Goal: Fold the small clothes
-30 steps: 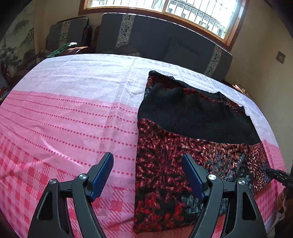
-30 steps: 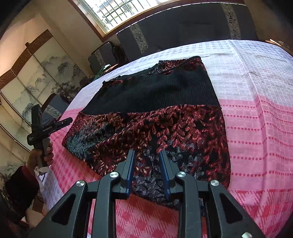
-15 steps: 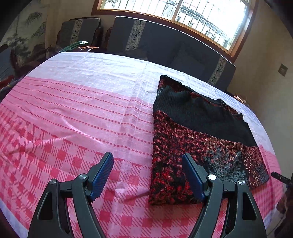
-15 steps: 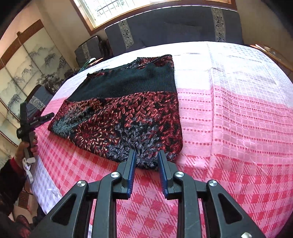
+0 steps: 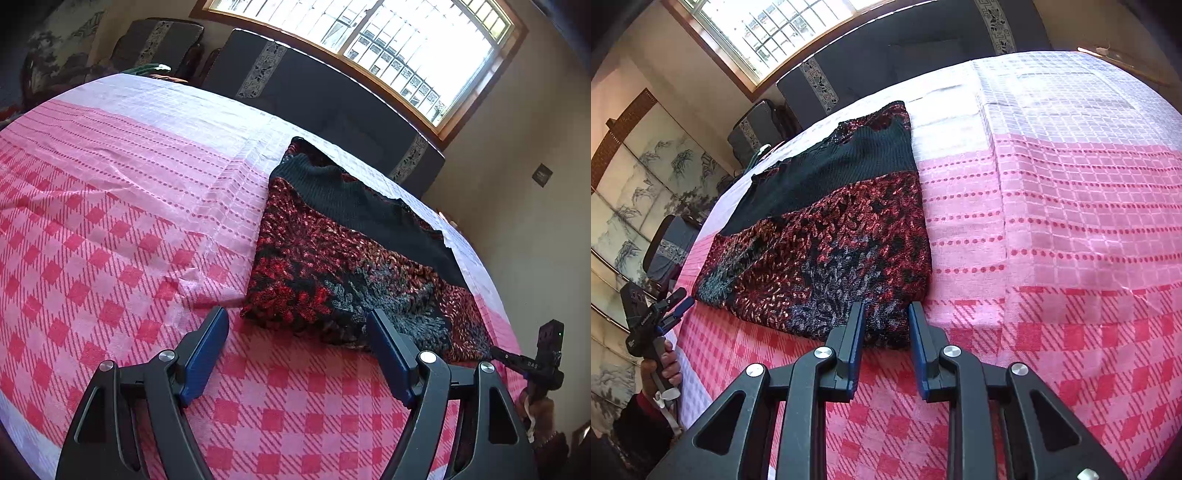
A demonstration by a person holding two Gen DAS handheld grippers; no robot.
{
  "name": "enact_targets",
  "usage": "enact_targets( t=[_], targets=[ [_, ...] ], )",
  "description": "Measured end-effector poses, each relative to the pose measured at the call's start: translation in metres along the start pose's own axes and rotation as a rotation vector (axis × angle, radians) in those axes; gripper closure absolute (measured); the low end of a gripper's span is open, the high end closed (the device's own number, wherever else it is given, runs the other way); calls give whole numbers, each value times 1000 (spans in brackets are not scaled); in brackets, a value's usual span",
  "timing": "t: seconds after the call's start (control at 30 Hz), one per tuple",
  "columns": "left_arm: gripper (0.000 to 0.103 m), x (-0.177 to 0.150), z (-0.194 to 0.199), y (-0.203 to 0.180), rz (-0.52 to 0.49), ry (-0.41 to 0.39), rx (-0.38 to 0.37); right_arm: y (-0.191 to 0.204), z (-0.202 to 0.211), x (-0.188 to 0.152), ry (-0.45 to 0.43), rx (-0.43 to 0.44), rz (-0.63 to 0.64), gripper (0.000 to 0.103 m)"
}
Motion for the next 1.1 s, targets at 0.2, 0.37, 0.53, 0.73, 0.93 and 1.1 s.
enact_targets(
  t=[0.2, 0.37, 0.53, 0.73, 0.93, 1.1],
  targets=[
    [26, 1, 0, 5, 36, 1, -39, 2, 8, 0, 23, -123, 98, 98],
    [26, 1, 1, 8, 56, 0, -59, 1, 5, 1, 76, -174, 156, 98],
    [26, 1, 1, 12, 68, -1, -71, 9, 21, 12, -4, -244, 137, 85],
    [26, 1, 5, 19, 116, -13, -102, 114, 8, 3, -62, 1, 285, 84],
    [26, 2, 9, 24, 144, -30, -102, 195, -83, 0, 28, 51, 403, 88],
    [26, 1, 8, 23, 126, -16, -85, 197, -146, -7, 143, 71, 346, 92]
  ],
)
Point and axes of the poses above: each gripper's, at about its wrist camera, not at the fingertips, and z roughly against the way its jaws point, y to its left, x to its top, the point moved 6 cm from there along -z, roughly the way its jaws point, and after that the axes turned 12 degrees about x, right-handed, at the moved point
